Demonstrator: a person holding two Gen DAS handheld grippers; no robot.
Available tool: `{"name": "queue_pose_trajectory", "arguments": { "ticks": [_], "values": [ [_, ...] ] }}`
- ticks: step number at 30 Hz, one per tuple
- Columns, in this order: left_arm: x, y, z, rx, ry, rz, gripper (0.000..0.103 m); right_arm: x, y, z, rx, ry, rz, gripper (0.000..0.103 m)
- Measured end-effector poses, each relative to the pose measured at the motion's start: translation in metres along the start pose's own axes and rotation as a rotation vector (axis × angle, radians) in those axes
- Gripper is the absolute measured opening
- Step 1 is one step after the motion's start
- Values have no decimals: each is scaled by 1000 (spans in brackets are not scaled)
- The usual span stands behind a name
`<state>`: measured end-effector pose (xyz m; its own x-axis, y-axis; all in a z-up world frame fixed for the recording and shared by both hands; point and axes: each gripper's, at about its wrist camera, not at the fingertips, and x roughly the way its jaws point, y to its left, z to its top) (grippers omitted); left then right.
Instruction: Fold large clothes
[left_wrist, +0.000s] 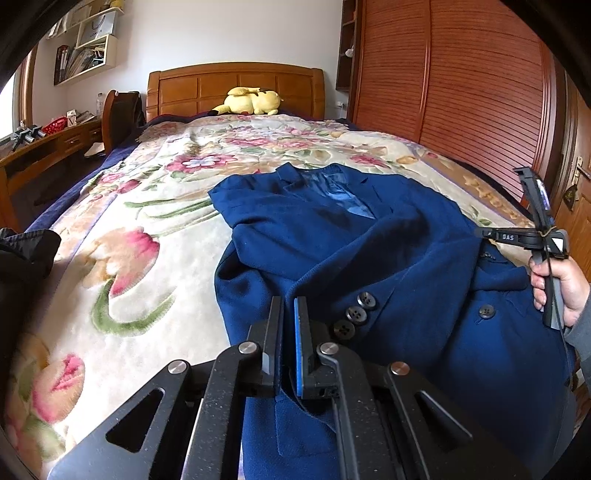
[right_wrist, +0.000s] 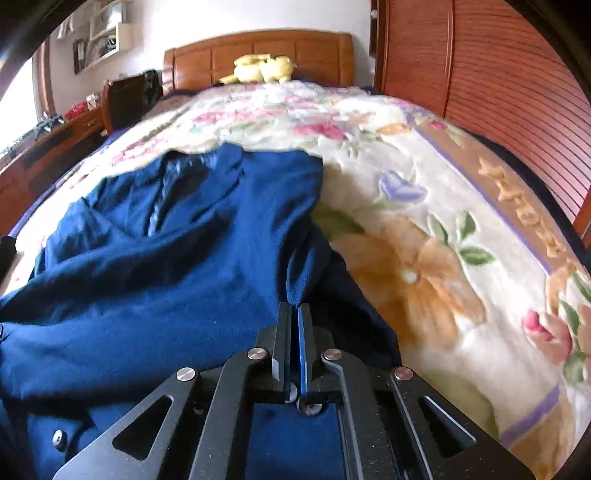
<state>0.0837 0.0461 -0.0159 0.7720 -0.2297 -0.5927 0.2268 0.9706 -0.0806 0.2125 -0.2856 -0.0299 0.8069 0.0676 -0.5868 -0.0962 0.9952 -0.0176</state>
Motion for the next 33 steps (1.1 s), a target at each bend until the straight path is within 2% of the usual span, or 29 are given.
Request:
{"name": "queue_pose_trajectory", "arguments": {
  "ticks": [6, 8, 13, 15, 16, 17, 18, 19, 20, 21, 24, 27, 30, 33],
  "values": [
    [-4, 0, -3, 5, 1, -4, 5, -21, 4, -2, -29, -40, -3, 3],
    [-8, 1, -3, 2, 2, -15, 5, -38, 8, -10, -61, -57, 5, 7],
    [-23, -2, -9, 36, -21, 12, 18, -73, 10, -37, -132, -84, 17, 10],
    [-31, 0, -13, 40, -27, 2, 35, -86, 7, -49, -146, -89, 28, 15],
    [-35, 0, -16, 39, -28, 1, 37, -93, 6, -55, -154, -95, 30, 20],
    [-39, 1, -19, 38, -29, 2, 39, -100, 4, -62, -160, -98, 31, 31],
    [-44, 2, -24, 37, -30, 4, 45, -106, 3, -68, -168, -99, 35, 39],
    [-50, 3, -30, 32, -33, 13, 52, -111, 2, -73, -176, -101, 41, 55],
    [-56, 4, -36, 25, -38, 22, 70, -115, 1, -78, -182, -102, 47, 64],
    [-61, 4, -43, 19, -40, 31, 79, -118, 0, -82, -188, -101, 50, 66],
    [-71, 3, -53, -2, -24, 31, 79, -126, -5, -93, -200, -86, 59, 68],
    [-83, -2, -60, -15, -28, 66, 79, -131, -7, -97, -196, -77, 66, 68],
    [-91, -4, -67, -43, -18, 56, 79, -140, -11, -105, -191, -73, 69, 68],
    [-94, -10, -77, -36, 0, 80, 79, -150, -15, -113, -193, -71, 66, 68]
  ]
}}
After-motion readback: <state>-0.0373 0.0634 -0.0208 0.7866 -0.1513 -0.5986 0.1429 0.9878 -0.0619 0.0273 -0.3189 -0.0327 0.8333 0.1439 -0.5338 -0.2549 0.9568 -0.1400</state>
